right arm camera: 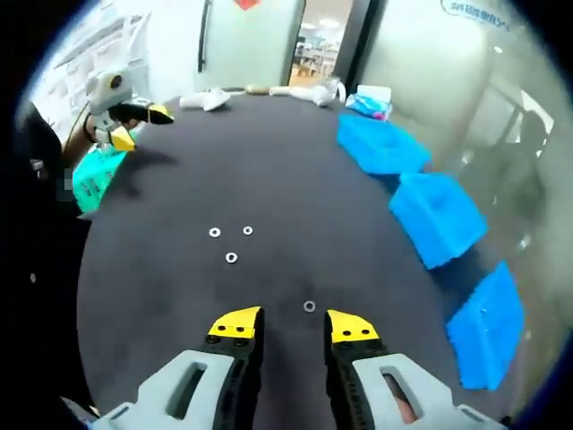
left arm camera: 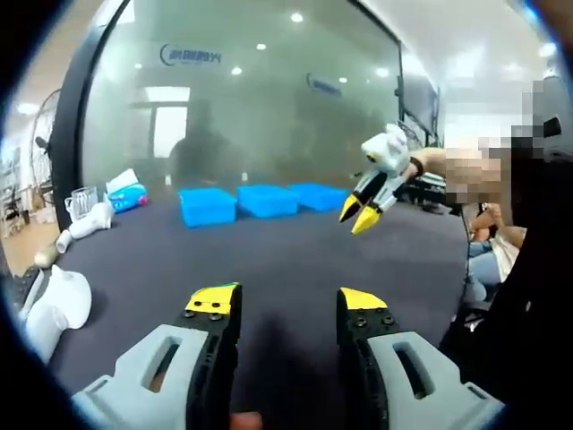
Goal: Sort the screws, nuts, and washers into the corresponding bins
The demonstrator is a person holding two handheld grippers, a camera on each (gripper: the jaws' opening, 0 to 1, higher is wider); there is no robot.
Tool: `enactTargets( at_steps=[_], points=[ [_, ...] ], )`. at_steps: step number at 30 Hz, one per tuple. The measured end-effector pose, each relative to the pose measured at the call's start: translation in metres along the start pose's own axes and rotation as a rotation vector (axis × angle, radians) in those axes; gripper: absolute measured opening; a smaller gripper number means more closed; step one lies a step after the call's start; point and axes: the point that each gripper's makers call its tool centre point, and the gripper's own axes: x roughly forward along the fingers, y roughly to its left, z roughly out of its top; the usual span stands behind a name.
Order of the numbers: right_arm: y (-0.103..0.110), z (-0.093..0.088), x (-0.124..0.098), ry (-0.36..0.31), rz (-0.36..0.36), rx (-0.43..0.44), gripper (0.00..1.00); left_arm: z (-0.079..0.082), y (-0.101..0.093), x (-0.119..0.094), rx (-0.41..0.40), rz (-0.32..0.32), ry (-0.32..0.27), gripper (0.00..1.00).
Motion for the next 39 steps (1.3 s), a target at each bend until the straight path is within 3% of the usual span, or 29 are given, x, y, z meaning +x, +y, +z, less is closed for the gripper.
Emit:
enactTargets(
  at_steps=[9, 27, 39],
  points=[
    [-0.005, -0.003, 0.014, 0.051, 0.024, -0.007, 0.20, 0.000, 0.002, -0.001, 0.000, 0.005, -0.002, 0.42],
    [-0.008, -0.005, 0.021, 0.055, 0.060, 0.092, 0.11, 0.001, 0.005, -0.002, -0.010, 0.012, -0.002, 0.41],
    [-0.005, -0.005, 0.021, 0.056, 0.058, 0.103, 0.03, 0.000, 0.004, -0.003, -0.014, 0.016, -0.003, 0.41]
  ],
)
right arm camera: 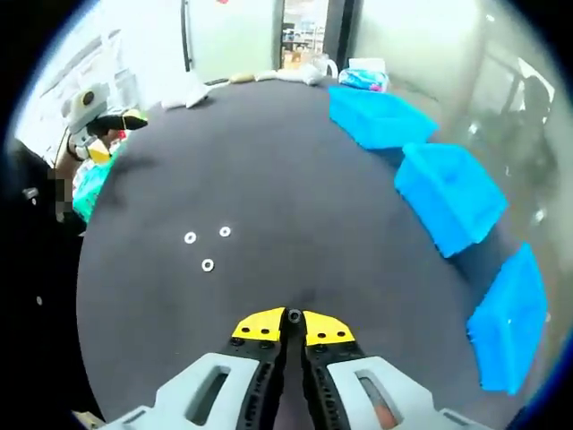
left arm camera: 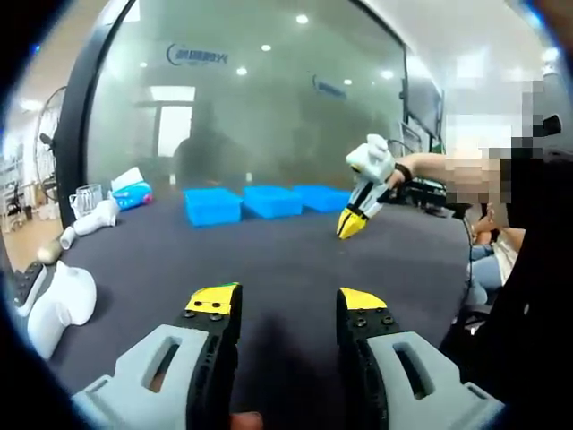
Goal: Sort the screws, nuts, and washers into the corresponding bins
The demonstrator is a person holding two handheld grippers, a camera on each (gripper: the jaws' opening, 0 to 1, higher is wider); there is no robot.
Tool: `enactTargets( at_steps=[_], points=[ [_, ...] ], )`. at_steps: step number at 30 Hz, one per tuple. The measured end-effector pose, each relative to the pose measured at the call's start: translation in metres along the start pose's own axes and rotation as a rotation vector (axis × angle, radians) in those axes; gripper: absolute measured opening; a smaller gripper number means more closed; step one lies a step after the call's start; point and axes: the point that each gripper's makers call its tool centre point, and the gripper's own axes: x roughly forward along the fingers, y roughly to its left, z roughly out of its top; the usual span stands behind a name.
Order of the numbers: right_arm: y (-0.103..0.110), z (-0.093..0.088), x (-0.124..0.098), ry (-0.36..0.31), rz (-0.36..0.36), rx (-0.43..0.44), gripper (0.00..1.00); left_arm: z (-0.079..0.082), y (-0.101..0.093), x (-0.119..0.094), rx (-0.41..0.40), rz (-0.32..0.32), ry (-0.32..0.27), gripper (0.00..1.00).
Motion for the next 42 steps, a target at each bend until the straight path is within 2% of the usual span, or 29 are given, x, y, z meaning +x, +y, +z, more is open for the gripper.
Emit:
enactTargets(
  at_steps=[8, 14, 20, 30, 38, 42],
  points=[
    [0.005, -0.001, -0.005, -0.025, -0.010, 0.005, 0.03, 0.002, 0.002, -0.002, 0.001, 0.012, -0.006, 0.41],
    [0.011, 0.002, -0.020, -0.109, -0.037, 0.031, 0.03, 0.004, 0.001, -0.002, 0.000, 0.014, -0.012, 0.41],
    [0.018, 0.004, -0.042, -0.256, -0.086, 0.101, 0.03, 0.007, 0.002, -0.002, 0.001, 0.015, -0.020, 0.41],
    [0.020, -0.005, -0.083, -0.516, -0.217, 0.191, 0.03, 0.012, 0.005, -0.004, -0.001, 0.032, -0.031, 0.41],
    [0.031, -0.009, -0.104, -0.658, -0.304, 0.241, 0.03, 0.017, 0.004, -0.003, 0.001, 0.039, -0.040, 0.41],
    [0.033, -0.011, -0.110, -0.691, -0.329, 0.253, 0.03, 0.017, 0.003, -0.002, 0.002, 0.036, -0.038, 0.41]
  ],
)
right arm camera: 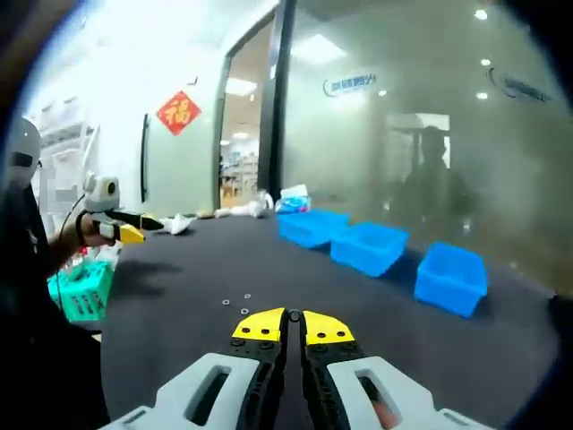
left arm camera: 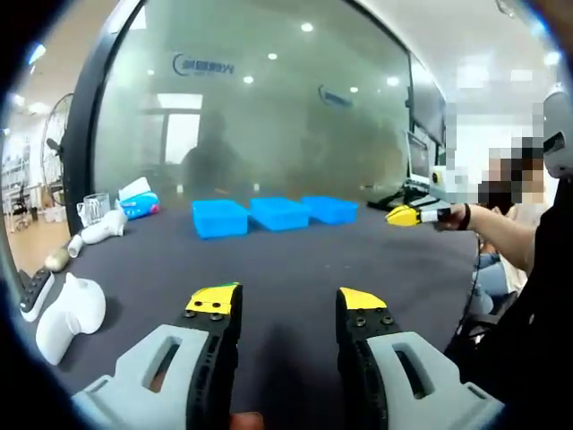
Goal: Sort the screws, nuts, and washers into the corresponding bins
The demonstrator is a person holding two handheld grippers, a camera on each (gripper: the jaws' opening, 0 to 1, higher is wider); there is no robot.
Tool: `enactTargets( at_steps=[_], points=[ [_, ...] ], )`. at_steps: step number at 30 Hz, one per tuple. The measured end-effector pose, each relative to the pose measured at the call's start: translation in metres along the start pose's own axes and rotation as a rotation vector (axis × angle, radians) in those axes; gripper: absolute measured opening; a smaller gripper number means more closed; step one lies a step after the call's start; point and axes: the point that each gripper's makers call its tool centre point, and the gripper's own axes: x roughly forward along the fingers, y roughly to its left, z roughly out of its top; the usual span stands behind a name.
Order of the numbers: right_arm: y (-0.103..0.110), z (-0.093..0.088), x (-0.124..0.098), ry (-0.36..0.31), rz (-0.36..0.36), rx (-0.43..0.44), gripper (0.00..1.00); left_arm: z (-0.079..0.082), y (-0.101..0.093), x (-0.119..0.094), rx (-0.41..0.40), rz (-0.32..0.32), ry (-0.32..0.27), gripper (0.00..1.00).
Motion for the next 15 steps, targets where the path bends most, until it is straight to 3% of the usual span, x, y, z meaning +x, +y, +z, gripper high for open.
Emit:
enactTargets(
  at_steps=[5, 15],
  points=[
    [-0.010, 0.006, 0.001, -0.022, -0.021, 0.018, 0.03, 0.001, -0.001, 0.000, 0.004, -0.004, -0.002, 0.41],
    [-0.024, 0.045, 0.029, -0.071, -0.031, -0.024, 0.03, 0.003, -0.001, -0.002, 0.003, 0.002, -0.009, 0.41]
  ],
)
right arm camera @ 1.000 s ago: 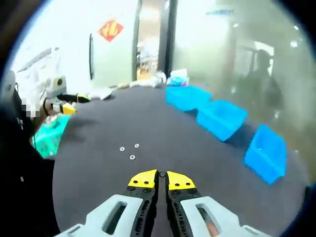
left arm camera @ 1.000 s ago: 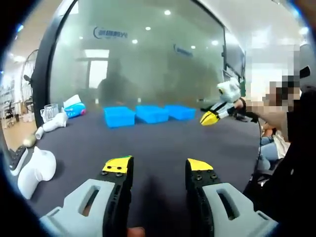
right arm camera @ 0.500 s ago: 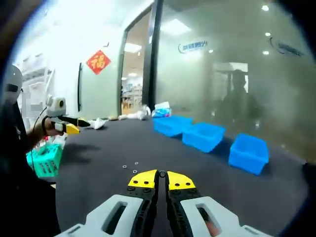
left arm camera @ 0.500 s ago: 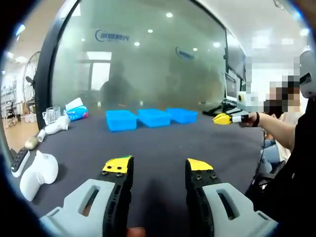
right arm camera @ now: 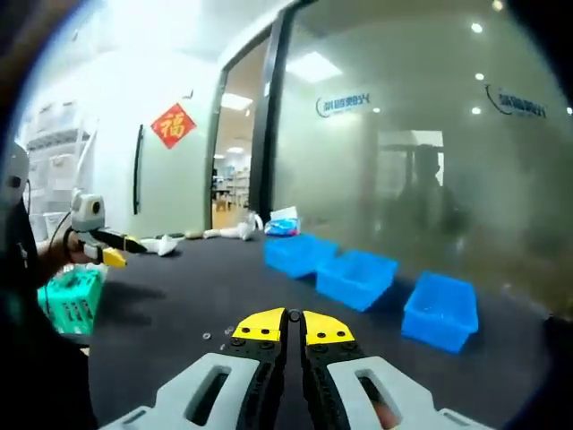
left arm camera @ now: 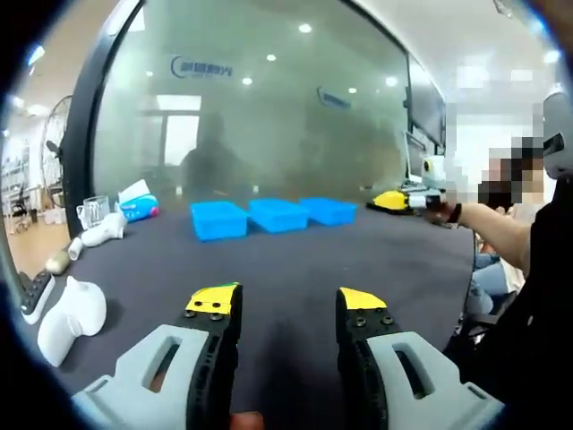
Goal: Sort the screws, nuts, and washers into the corresponding bins
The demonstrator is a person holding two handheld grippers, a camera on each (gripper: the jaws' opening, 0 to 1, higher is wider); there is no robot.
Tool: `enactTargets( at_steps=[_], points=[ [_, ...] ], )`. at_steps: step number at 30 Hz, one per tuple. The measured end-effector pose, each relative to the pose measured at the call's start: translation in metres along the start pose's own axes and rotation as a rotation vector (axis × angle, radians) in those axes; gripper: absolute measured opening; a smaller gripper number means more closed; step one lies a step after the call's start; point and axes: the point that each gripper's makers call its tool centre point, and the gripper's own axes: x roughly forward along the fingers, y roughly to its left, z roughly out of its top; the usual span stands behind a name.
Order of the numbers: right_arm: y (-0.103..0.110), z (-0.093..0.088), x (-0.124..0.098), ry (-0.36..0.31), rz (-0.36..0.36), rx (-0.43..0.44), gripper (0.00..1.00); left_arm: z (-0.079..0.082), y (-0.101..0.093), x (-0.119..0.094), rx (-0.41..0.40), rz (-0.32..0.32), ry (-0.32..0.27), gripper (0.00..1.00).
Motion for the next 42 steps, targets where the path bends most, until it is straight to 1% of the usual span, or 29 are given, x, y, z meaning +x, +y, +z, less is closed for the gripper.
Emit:
enactTargets(
  at_steps=[3, 6, 10, 18, 20, 22, 24, 27, 34, 40, 42],
  points=[
    [-0.009, 0.011, 0.019, -0.005, -0.001, -0.003, 0.03, -0.001, 0.000, 0.000, 0.000, 0.002, 0.001, 0.41],
    [-0.020, 0.019, 0.039, 0.000, -0.019, -0.015, 0.03, -0.002, 0.001, -0.001, 0.003, 0.006, 0.002, 0.41],
    [-0.029, 0.028, 0.061, -0.002, -0.019, 0.001, 0.03, 0.000, 0.004, -0.002, -0.003, 0.015, -0.006, 0.41],
    [-0.068, 0.030, 0.113, 0.072, -0.084, -0.061, 0.03, 0.003, 0.010, -0.003, 0.003, 0.046, -0.021, 0.41],
    [-0.077, 0.027, 0.125, 0.102, -0.095, -0.065, 0.03, 0.005, 0.012, -0.003, 0.001, 0.051, -0.027, 0.41],
    [-0.082, 0.025, 0.136, 0.117, -0.100, -0.073, 0.03, 0.005, 0.012, -0.003, 0.001, 0.053, -0.029, 0.41],
    [-0.089, 0.019, 0.149, 0.146, -0.110, -0.083, 0.03, 0.006, 0.012, -0.003, 0.000, 0.054, -0.031, 0.41],
    [-0.099, 0.015, 0.165, 0.161, -0.131, -0.090, 0.03, 0.006, 0.012, -0.004, -0.004, 0.055, -0.032, 0.41],
    [-0.110, 0.007, 0.191, 0.172, -0.161, -0.085, 0.03, 0.004, 0.011, -0.005, -0.002, 0.056, -0.024, 0.41],
    [-0.108, 0.002, 0.197, 0.178, -0.166, -0.086, 0.04, 0.007, 0.011, -0.007, -0.012, 0.057, -0.032, 0.41],
    [-0.111, 0.000, 0.197, 0.180, -0.167, -0.084, 0.04, 0.007, 0.010, -0.007, -0.017, 0.055, -0.033, 0.41]
  ],
)
